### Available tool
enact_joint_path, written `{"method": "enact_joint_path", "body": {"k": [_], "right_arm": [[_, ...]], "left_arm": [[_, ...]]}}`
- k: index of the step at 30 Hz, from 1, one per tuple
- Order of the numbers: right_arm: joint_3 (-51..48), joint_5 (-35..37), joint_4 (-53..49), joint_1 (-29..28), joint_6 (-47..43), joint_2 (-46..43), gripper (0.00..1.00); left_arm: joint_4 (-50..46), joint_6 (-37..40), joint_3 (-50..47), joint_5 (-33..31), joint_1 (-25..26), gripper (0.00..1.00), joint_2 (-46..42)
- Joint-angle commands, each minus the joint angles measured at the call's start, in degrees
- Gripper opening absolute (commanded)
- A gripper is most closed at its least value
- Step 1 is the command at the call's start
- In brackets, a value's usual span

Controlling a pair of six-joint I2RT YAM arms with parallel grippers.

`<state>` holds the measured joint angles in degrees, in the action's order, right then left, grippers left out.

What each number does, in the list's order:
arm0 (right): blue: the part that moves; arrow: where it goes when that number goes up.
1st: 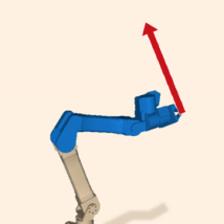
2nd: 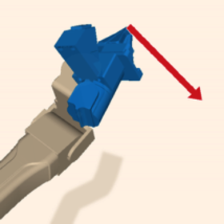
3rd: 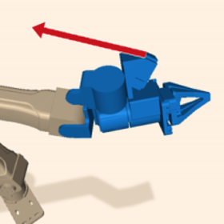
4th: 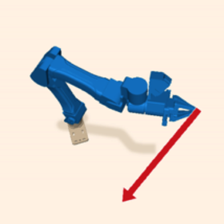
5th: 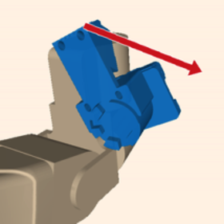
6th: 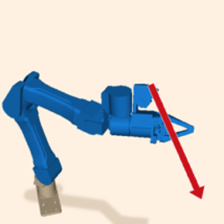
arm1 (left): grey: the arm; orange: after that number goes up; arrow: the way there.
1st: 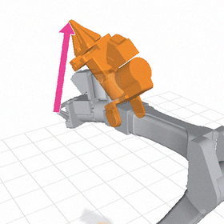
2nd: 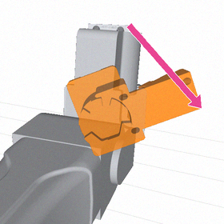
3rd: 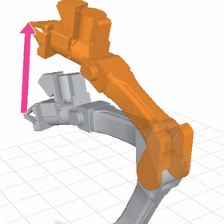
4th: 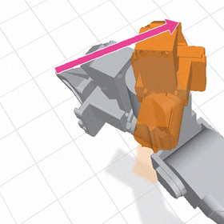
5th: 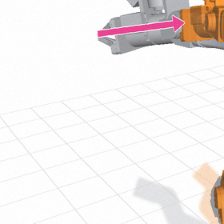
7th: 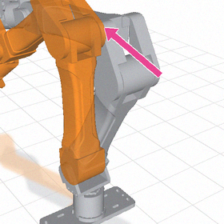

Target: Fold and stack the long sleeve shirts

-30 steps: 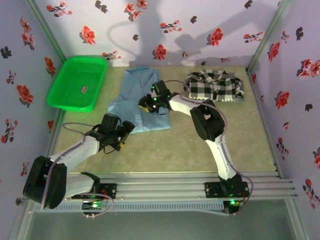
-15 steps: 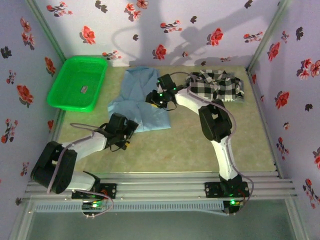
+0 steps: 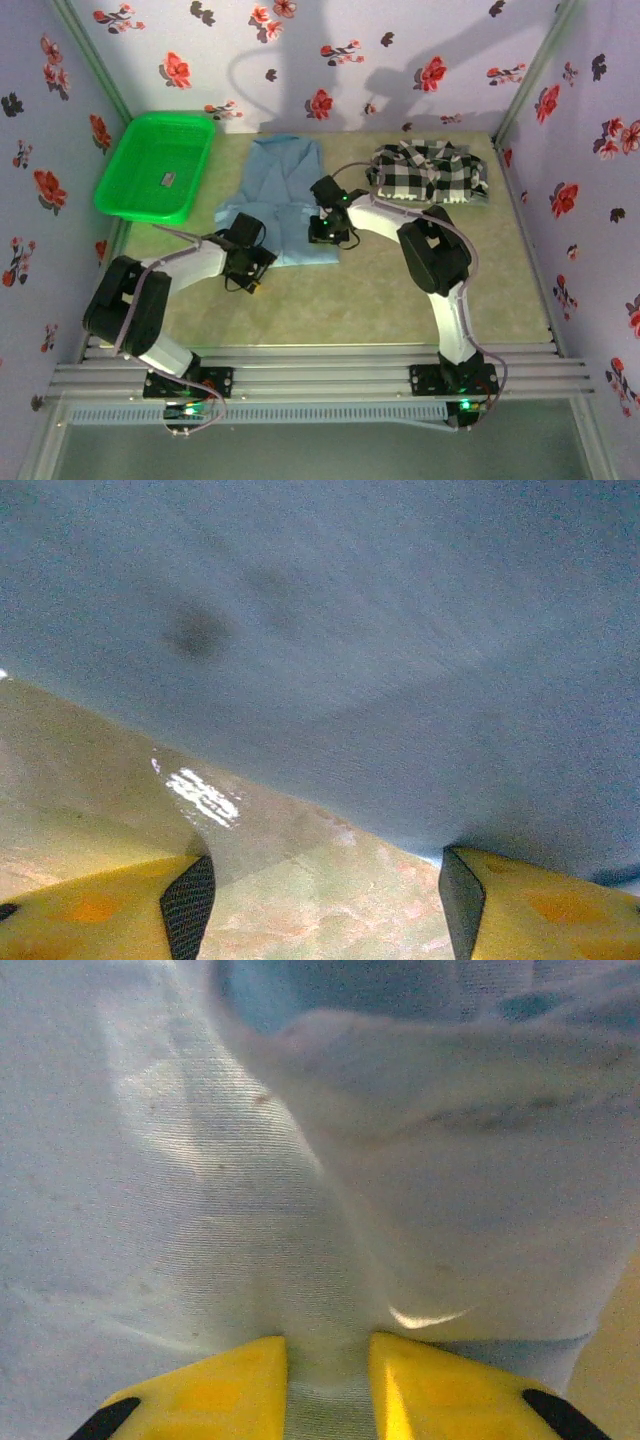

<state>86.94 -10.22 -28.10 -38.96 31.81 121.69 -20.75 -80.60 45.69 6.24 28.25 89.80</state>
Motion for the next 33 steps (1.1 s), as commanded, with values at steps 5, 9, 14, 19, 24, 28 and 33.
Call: {"method": "enact_joint_path", "body": {"k": [5,9,14,19,24,28,33], "right_arm": [[-9.91,-3.86,-2.29,-7.79,7.5,-3.24,0.27],[-14.4,-13.68,0.73,-11.83,15.07,-5.0,0.28],[-12.37,-25.29,5.53,-17.6,22.14,-5.98,0.36],[-11.27,-26.51,2.16,-17.21,23.41,-13.91,0.45],[-6.02,-18.11,-12.71,-10.46,13.83,-21.04,0.53],[-1.4,-7.36,-17.85,-2.05,5.14,-19.61,0.53],[1.35,-3.35,-10.23,3.42,0.23,-12.09,0.44]], "left_arm": [[3.42,15.13,6.87,-4.3,-3.3,0.65,2.88],[0.15,22.38,5.22,-1.77,-6.79,0.65,0.55],[-3.68,33.25,4.01,-1.28,-11.18,0.64,-2.86],[-10.11,41.28,4.67,-0.38,-15.12,0.71,-7.07],[-12.69,42.36,6.51,2.17,-17.07,0.8,-13.65],[-11.52,39.96,7.65,6.57,-14.83,0.83,-16.29],[-11.46,38.97,9.4,4.25,-9.12,0.83,-13.68]]}}
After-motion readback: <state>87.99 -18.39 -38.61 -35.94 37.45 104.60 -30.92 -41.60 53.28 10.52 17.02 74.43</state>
